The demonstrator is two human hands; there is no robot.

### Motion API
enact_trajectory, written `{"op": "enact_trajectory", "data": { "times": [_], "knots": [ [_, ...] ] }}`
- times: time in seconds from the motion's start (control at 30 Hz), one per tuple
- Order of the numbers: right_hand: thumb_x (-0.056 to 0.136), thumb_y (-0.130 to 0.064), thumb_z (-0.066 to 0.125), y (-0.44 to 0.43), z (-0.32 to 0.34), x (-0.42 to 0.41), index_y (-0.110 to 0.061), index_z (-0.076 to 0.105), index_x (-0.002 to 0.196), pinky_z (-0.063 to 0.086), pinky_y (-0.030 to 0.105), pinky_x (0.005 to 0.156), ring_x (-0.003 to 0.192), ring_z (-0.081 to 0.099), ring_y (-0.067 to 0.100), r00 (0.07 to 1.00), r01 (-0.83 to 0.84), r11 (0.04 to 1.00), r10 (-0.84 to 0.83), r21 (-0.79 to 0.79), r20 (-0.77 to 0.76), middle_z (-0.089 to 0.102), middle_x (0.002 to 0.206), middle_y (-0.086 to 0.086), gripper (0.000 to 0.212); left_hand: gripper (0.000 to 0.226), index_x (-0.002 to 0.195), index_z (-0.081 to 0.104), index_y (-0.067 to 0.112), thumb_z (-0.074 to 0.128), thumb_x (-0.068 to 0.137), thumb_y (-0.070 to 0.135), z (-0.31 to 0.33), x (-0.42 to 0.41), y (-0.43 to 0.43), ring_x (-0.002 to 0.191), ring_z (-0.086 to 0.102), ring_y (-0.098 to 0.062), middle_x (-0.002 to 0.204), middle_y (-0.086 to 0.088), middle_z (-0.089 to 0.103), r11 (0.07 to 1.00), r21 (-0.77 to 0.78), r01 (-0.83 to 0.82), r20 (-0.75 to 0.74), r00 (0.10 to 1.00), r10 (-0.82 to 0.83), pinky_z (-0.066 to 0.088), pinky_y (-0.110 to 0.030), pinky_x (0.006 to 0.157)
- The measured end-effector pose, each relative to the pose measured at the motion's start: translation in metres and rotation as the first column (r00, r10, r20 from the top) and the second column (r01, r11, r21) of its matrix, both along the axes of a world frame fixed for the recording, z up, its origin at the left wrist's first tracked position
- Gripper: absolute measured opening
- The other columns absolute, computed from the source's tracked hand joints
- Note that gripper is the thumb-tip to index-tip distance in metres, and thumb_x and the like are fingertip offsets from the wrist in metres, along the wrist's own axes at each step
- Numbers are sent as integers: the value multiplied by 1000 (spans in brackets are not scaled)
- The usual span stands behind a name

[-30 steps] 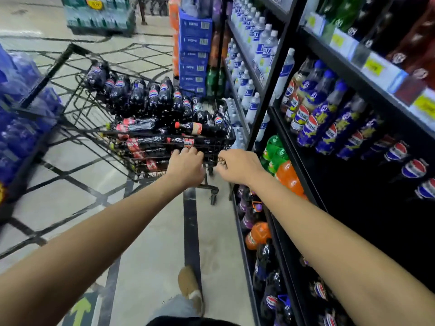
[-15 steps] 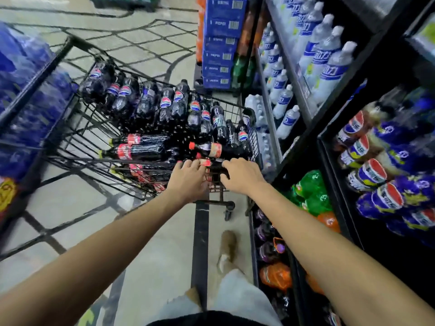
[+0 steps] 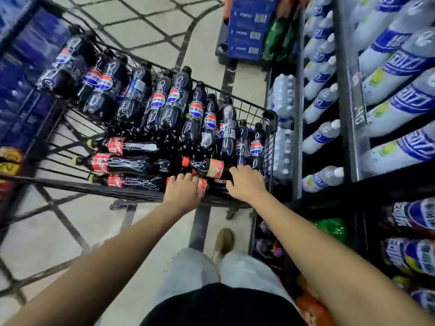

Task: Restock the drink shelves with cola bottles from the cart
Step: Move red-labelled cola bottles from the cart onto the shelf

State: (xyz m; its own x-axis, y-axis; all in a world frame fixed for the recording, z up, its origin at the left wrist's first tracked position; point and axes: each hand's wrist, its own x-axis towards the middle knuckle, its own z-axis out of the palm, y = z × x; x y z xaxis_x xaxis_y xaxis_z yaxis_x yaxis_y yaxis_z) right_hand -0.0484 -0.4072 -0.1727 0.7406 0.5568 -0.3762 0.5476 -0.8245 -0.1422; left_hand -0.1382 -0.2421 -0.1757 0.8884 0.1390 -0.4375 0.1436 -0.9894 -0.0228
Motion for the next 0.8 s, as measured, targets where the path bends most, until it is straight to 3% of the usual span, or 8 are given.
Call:
{"op": "enact_trajectory", "data": {
  "times": [0.33, 0.67, 0.8],
  "knots": [
    [94, -40, 50, 13, -46, 27, -8, 43, 133, 42, 40, 98, 121, 45, 27, 996, 23, 999, -25, -33, -81, 48, 131, 10, 51, 45, 131, 48, 13, 42, 95, 40, -38, 19, 33, 124, 45, -30, 132, -9, 50, 981, -84, -177, -181, 970, 160, 35, -43, 103],
    [88, -46, 61, 25, -88, 40, -7, 35, 139, 29, 42, 112, 128, 41, 29, 991, 50, 995, -59, -81, -116, 47, 135, 12, 69, 64, 134, 41, 12, 55, 88, 53, -81, 40, 45, 128, 42, -31, 135, -11, 47, 977, -158, -141, -274, 957, 94, 30, -43, 107],
    [85, -42, 67, 26, -99, 46, -8, 39, 136, 34, 40, 108, 123, 46, 27, 993, 57, 996, -64, -65, -103, 51, 131, 10, 67, 76, 134, 38, 11, 64, 80, 58, -96, 48, 47, 125, 46, -31, 133, -13, 48, 986, -147, -75, -332, 943, 23, 32, -42, 106]
  ]
}}
